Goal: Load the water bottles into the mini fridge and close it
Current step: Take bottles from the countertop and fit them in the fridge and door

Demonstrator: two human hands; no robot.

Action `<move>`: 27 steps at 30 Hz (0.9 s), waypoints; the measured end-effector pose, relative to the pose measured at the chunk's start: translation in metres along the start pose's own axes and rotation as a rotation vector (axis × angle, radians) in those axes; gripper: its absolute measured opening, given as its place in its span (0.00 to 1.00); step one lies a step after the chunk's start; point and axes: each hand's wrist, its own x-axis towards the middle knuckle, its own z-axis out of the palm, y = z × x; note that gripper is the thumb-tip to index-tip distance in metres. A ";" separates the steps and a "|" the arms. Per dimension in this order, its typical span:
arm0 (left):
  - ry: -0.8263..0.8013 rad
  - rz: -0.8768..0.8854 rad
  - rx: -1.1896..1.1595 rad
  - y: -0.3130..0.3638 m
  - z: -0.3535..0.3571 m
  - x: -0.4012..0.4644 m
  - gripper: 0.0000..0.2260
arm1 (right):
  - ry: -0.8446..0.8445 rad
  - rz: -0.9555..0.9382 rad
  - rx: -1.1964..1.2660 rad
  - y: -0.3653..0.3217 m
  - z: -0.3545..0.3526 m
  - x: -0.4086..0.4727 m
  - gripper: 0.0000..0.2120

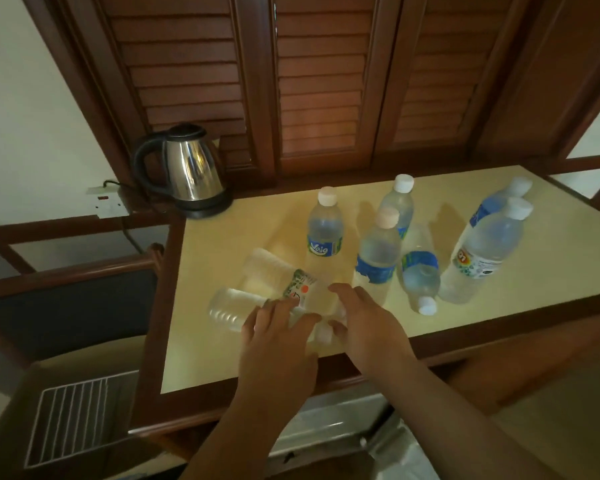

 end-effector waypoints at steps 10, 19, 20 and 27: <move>0.156 -0.014 0.021 -0.009 0.005 -0.033 0.17 | 0.224 -0.089 0.125 -0.004 0.008 -0.043 0.21; 0.406 -0.089 -0.243 0.015 -0.053 -0.093 0.17 | 0.525 -0.366 0.302 -0.007 -0.034 -0.103 0.15; 0.458 -0.129 -0.299 0.022 -0.061 -0.102 0.18 | 0.539 -0.379 0.309 -0.007 -0.041 -0.112 0.14; 0.582 -0.365 -0.471 0.076 -0.063 -0.183 0.19 | 0.569 -0.367 0.260 0.014 -0.071 -0.180 0.11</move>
